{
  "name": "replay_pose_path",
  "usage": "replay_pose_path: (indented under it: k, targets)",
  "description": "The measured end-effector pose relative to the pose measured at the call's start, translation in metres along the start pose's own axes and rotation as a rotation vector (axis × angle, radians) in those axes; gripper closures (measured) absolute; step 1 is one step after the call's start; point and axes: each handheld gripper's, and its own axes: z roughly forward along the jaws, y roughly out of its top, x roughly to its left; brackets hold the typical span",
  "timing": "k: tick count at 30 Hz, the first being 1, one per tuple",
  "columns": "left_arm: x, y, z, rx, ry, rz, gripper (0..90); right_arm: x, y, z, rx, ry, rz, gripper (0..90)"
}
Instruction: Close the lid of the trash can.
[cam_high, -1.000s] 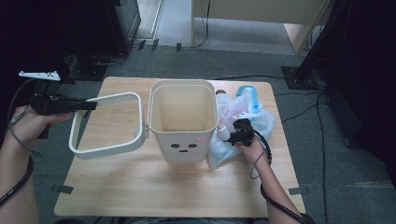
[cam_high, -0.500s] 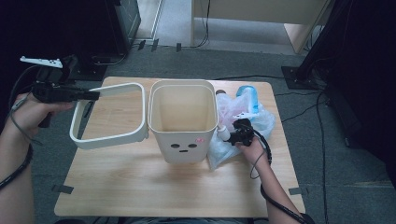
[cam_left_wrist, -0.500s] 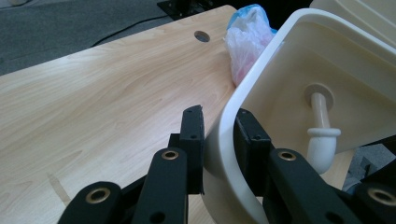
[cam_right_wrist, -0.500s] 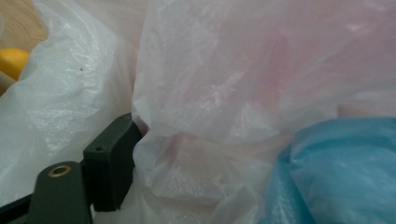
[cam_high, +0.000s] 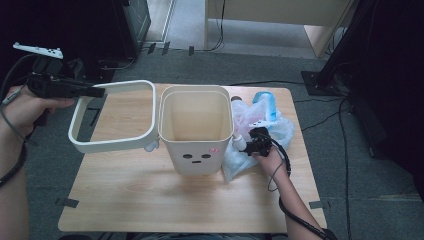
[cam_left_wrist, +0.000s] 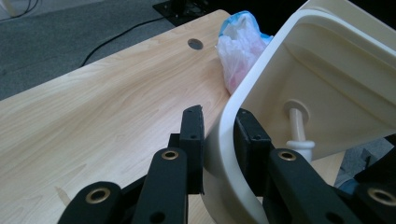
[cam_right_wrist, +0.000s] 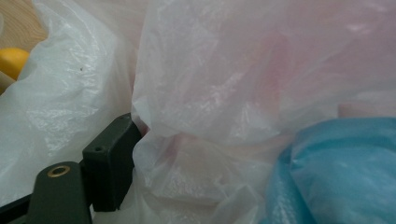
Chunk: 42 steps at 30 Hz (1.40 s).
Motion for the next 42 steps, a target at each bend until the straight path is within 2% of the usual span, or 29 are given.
replay_pose_path:
  k: [3, 8, 13, 21, 32, 42]
  targets:
    - [-0.003, 0.005, 0.000, 0.006, 0.003, 0.001, 75.6, 0.000, 0.000, 0.000, 0.000, 0.001, 0.001, 21.1]
    - [-0.006, 0.015, 0.005, -0.003, -0.022, -0.003, 75.7, 0.000, 0.000, 0.000, 0.002, 0.000, 0.000, 21.1]
    - [-0.009, 0.022, 0.011, 0.006, -0.025, 0.006, 75.6, 0.000, 0.000, 0.000, 0.001, 0.001, -0.002, 21.1]
    - [-0.013, 0.031, 0.027, 0.013, -0.035, 0.006, 75.6, 0.000, 0.000, 0.000, 0.001, 0.000, -0.002, 21.1]
    - [-0.021, 0.043, 0.048, 0.009, -0.044, 0.035, 75.6, 0.000, 0.000, 0.000, 0.000, 0.001, 0.000, 21.1]
    - [-0.030, 0.056, 0.069, 0.017, -0.056, 0.023, 75.6, -0.001, 0.000, -0.001, 0.002, 0.006, -0.001, 21.1]
